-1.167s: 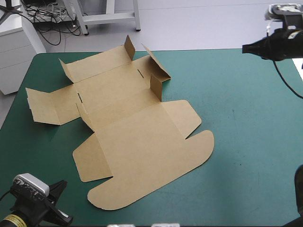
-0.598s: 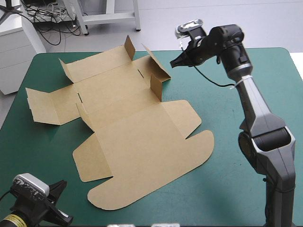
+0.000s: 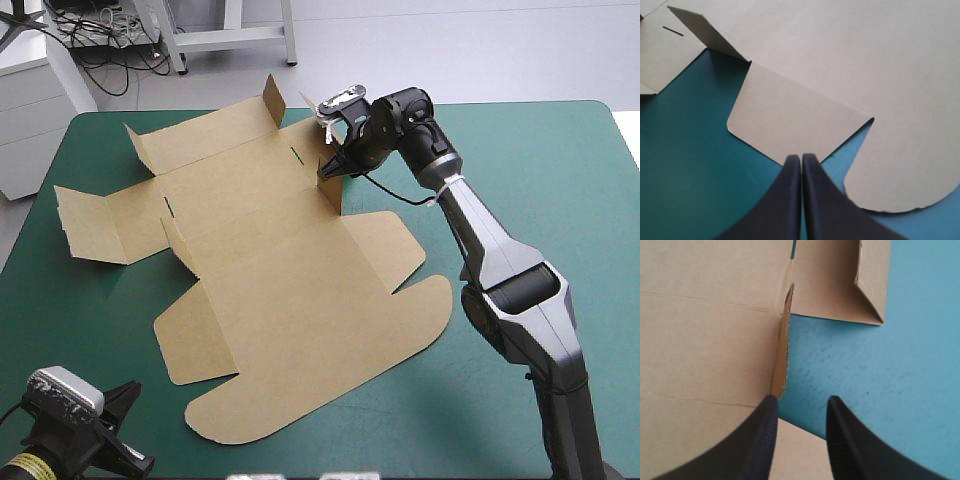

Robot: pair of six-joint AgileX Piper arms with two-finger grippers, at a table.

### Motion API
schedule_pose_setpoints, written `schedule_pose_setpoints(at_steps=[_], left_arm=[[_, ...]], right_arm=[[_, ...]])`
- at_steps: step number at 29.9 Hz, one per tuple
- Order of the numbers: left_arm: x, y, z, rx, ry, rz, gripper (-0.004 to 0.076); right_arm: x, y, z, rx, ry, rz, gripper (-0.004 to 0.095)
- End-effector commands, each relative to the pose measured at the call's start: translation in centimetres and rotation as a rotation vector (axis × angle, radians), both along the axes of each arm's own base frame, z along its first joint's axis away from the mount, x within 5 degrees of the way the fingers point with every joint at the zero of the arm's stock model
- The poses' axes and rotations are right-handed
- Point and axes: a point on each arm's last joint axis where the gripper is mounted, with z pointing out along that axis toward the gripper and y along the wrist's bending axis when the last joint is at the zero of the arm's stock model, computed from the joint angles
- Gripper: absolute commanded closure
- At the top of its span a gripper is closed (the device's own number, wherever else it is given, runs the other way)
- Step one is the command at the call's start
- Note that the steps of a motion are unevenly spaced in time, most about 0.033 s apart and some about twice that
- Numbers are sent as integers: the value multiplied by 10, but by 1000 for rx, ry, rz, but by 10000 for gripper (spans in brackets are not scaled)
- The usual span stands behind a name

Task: Fold the box

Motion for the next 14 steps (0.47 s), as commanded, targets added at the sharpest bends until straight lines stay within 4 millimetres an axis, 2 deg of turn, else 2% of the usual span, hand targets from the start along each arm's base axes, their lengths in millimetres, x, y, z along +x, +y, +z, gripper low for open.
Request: schedule_pose_setpoints(at_steps=[1,4,8,14], left_arm=[[2,-1,14,-40,-73,1,734],[2,-1,14,-40,-73,1,734],[2,-1,14,-40,-73,1,734],[2,-1,14,-40,-73,1,734]], right_arm=[[-7,-5,35,66,-105,-20,438],[-6,-3,36,91,-118,-17,382],[-1,-1,40,113,-188,-5,379],[8,4,20,86,-173,19,386]])
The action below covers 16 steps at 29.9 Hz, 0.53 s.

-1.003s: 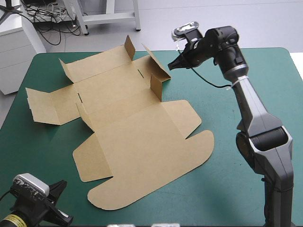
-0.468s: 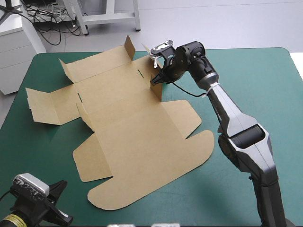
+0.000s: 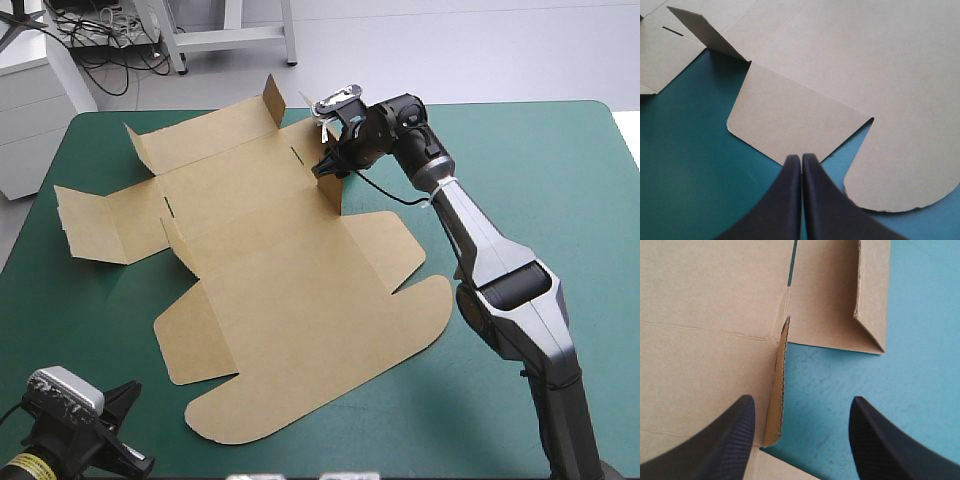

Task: Fold the box

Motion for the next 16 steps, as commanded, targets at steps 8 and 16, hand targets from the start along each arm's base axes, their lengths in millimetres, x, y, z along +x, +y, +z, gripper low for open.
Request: schedule_pose_setpoints(at_steps=[8,16], left_arm=[[2,-1,14,-40,-74,1,734],[2,-1,14,-43,-73,5,734]], right_arm=[[5,5,3,31,-60,45,433],[10,7,0,34,-94,58,633]])
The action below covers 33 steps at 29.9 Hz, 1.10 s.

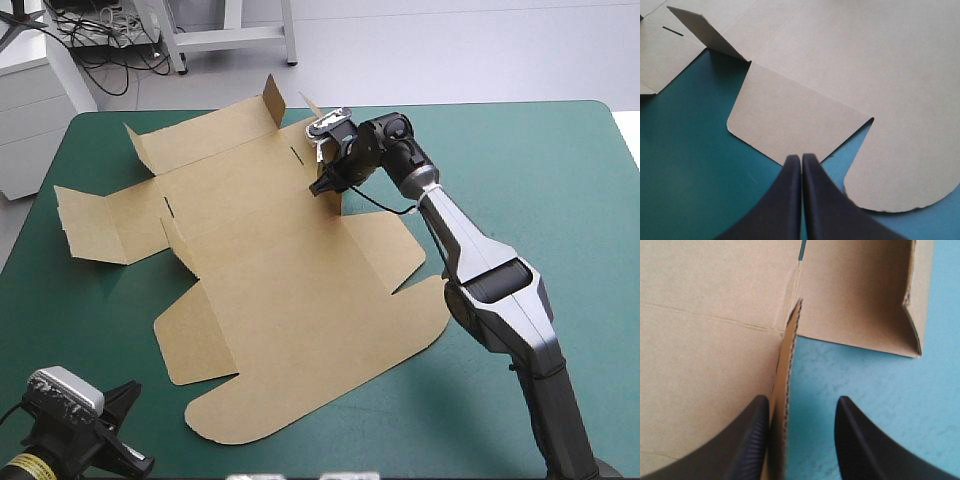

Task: Fold the box

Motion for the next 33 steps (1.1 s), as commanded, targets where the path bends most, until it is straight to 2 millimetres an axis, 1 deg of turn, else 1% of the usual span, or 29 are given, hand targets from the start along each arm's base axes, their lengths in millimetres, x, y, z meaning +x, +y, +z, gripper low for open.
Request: schedule_pose_setpoints(at_steps=[1,2,4,5,7,17,23,30,33], left_arm=[[2,-1,14,-43,-73,4,734],[2,-1,14,-43,-73,4,734],[2,-1,14,-43,-73,4,734],[2,-1,14,-43,-73,4,734],[2,-1,14,-43,-73,4,734],[2,-1,14,-43,-73,4,734],[2,-1,14,-43,-73,4,734],[2,-1,14,-43,-73,4,734],[2,-1,14,-43,-73,4,734]], right_arm=[[-7,-5,48,69,-129,6,706],[-7,-4,46,64,-120,7,771],[-7,-4,41,49,-99,13,933],[-7,-4,38,42,-87,15,920],[-7,-4,35,32,-75,23,928],[-12,-3,32,-8,-49,118,928],[-21,4,34,-9,-51,307,928],[-28,9,35,-13,-62,474,928],[-33,13,37,17,-62,551,928]])
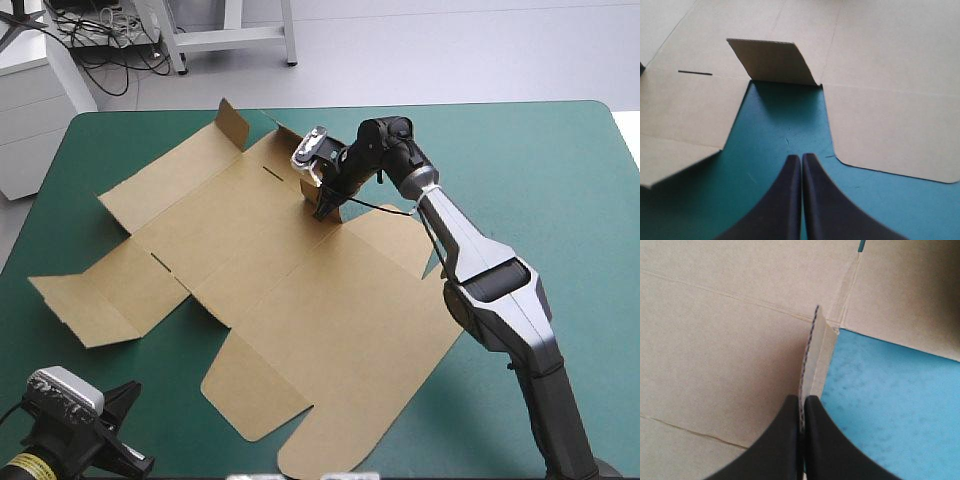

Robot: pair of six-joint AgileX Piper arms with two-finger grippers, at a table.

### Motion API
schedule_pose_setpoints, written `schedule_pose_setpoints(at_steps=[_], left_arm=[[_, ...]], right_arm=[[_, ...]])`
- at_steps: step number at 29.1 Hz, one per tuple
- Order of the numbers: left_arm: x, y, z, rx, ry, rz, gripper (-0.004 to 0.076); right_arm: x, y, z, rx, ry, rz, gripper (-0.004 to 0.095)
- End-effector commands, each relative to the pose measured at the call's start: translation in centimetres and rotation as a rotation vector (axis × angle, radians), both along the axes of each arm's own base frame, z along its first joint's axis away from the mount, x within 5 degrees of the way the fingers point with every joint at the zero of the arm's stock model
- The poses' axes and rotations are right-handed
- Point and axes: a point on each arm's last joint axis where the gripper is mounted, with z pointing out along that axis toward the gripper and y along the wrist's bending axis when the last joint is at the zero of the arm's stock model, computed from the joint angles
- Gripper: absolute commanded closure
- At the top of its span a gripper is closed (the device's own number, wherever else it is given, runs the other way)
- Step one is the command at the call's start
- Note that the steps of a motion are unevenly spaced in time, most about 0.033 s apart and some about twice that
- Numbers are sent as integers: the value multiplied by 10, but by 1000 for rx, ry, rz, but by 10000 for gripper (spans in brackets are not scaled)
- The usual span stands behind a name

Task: Fold the box

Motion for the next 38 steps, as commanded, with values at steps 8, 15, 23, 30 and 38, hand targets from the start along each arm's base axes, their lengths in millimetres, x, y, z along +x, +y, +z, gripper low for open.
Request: schedule_pose_setpoints(at_steps=[8,15,23,30,38], left_arm=[[2,-1,14,-43,-73,4,734],[2,-1,14,-43,-73,4,734],[2,-1,14,-43,-73,4,734],[2,-1,14,-43,-73,4,734],[2,-1,14,-43,-73,4,734]], right_arm=[[-23,6,51,142,-80,238,928],[-29,7,63,152,-154,332,928],[-33,6,72,168,-178,351,928],[-36,9,73,199,-108,276,929],[-37,11,73,248,-13,173,928]])
